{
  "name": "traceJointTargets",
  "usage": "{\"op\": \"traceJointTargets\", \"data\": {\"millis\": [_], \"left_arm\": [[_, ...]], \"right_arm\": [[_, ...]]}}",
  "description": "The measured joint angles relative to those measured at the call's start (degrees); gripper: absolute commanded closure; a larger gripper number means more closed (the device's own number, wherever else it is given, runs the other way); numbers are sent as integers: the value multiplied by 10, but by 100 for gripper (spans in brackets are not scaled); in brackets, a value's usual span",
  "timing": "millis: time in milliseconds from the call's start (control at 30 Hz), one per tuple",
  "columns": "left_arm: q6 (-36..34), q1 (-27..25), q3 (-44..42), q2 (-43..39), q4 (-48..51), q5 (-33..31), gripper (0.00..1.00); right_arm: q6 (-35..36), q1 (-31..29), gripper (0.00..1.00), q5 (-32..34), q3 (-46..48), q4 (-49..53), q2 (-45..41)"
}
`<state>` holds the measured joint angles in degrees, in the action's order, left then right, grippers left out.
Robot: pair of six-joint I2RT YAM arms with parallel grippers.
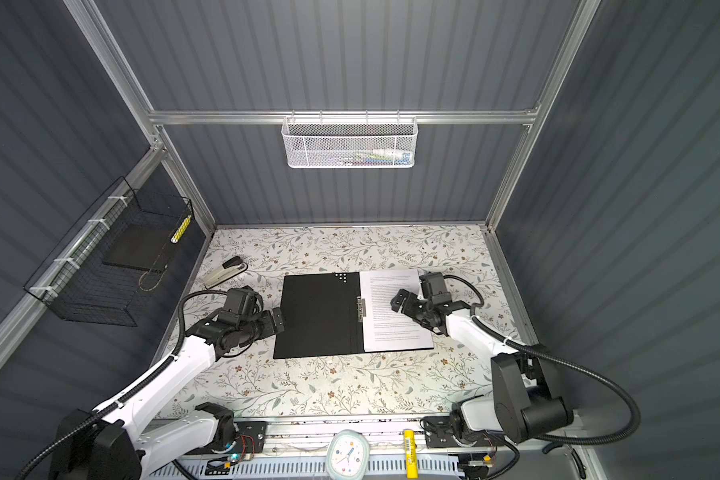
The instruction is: Put the files into the folder
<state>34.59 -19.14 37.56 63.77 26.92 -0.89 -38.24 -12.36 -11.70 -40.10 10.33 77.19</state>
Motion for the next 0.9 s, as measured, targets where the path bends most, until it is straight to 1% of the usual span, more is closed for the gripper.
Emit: {"op": "traceJointTargets", "data": {"millis": [167,267,467,667,900], "left_arm": [[-13,18,-6,88,-66,36,0],[-25,25,-5,125,-98,51,0],[-46,42,3,174,-141,78,0],[-51,50,30,226,-205,123,0],[-51,58,35,244,-239,168,0]], "right_arm": [[4,84,1,-12,24,-3,0],[4,112,1,-24,34,-7,22],[2,120,1,-51,20,-49,76],[-7,123,1,-81,14,-64,91],[-38,132,1,-139,0,-98,124]]}}
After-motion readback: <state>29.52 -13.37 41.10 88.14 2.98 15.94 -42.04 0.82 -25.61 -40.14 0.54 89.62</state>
